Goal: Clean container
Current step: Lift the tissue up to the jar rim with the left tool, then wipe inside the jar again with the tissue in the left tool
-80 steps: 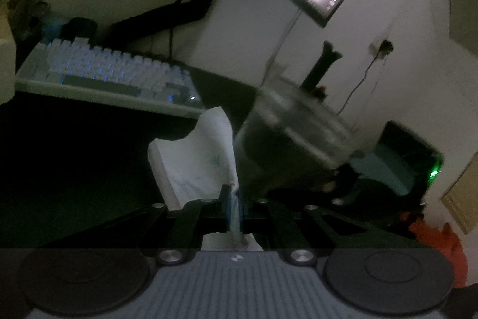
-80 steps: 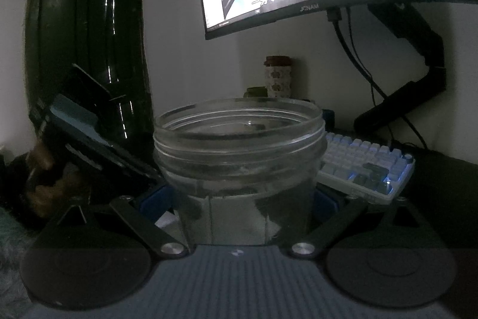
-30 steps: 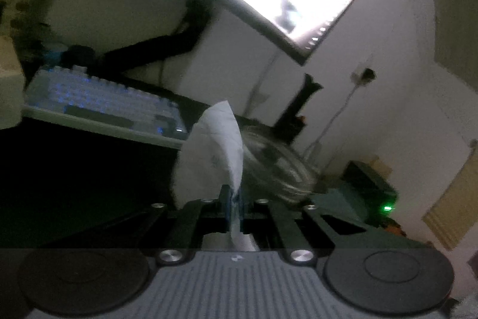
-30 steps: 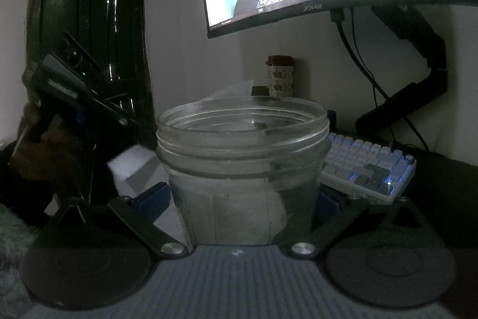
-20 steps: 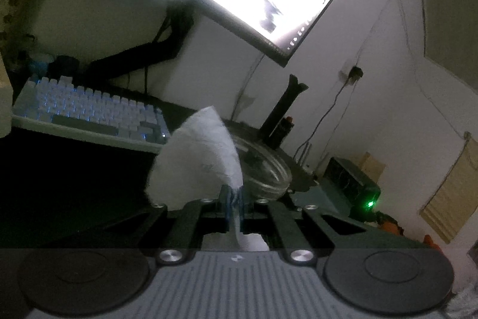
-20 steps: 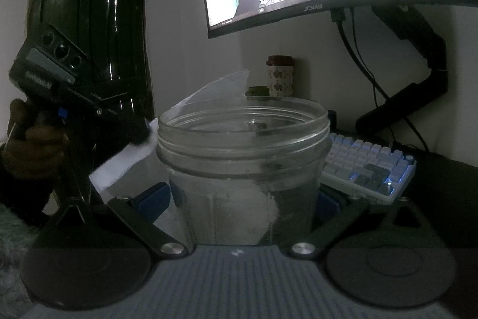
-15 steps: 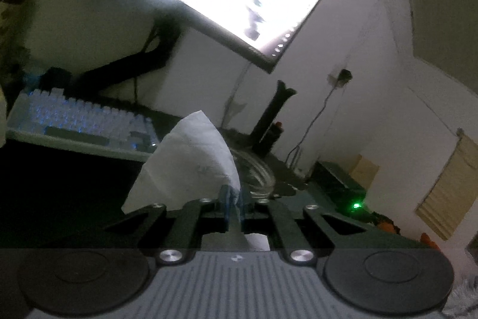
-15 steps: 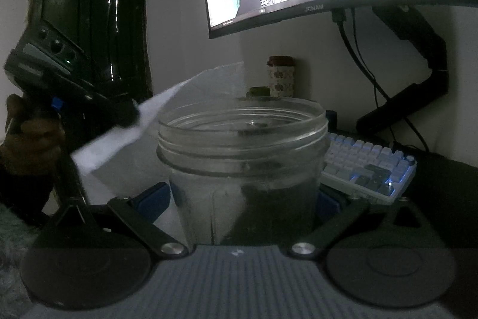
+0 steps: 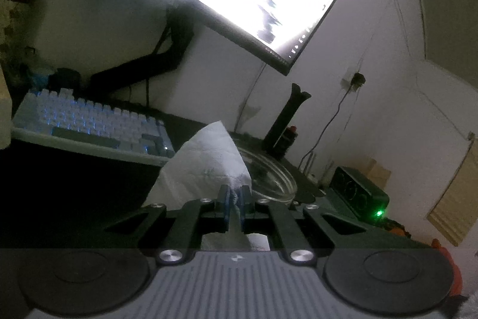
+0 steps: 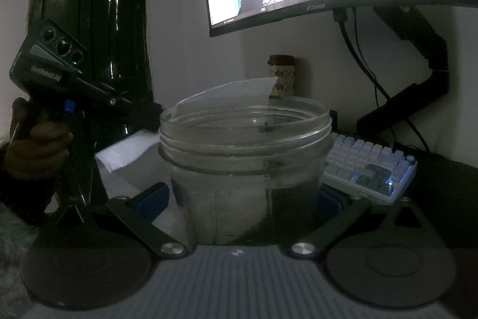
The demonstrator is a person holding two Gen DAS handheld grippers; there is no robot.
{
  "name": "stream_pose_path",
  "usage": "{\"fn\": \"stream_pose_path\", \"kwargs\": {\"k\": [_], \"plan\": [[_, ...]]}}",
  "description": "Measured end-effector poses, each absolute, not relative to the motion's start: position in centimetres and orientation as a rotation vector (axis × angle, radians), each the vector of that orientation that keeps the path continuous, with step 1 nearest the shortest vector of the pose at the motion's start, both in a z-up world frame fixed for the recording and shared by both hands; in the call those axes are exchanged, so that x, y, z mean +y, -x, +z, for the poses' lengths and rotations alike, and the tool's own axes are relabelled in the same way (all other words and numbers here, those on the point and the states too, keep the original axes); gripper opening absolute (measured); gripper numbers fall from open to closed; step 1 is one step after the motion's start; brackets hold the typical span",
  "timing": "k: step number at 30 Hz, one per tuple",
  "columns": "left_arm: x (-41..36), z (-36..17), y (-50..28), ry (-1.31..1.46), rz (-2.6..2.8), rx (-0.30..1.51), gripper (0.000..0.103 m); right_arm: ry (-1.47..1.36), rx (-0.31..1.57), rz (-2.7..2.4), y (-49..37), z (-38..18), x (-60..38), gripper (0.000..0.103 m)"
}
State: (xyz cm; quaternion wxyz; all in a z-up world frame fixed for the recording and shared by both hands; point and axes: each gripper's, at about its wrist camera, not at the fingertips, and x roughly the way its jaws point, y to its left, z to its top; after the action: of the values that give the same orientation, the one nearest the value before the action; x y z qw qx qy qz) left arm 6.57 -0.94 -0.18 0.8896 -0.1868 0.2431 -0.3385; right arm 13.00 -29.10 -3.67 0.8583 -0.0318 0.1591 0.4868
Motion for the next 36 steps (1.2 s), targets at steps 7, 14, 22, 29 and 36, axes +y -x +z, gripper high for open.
{"fn": "stream_pose_path", "kwargs": {"k": [7,14,22,29,36], "plan": [[-1.0,-0.5,-7.1,0.405,-0.685,0.488,0.004,0.072,0.329,1.018,-12.9,-3.8,-29.0,0.103],[-0.5,-0.6,-7.5,0.426,-0.668,0.486,0.004,0.081,0.318,1.019,-12.7,-3.9,-28.9,0.103],[-1.3,-0.2,-6.6,0.417,-0.736,0.523,0.004,0.086,0.319,1.030,-12.8,-3.9,-28.8,0.099],[-2.0,-0.1,-5.7,0.392,-0.740,0.520,0.004,0.100,0.310,1.018,-12.8,-4.0,-28.7,0.090],[-1.6,-0.3,-5.9,0.402,-0.731,0.502,0.005,0.098,0.313,1.009,-12.8,-4.1,-28.6,0.090]]}}
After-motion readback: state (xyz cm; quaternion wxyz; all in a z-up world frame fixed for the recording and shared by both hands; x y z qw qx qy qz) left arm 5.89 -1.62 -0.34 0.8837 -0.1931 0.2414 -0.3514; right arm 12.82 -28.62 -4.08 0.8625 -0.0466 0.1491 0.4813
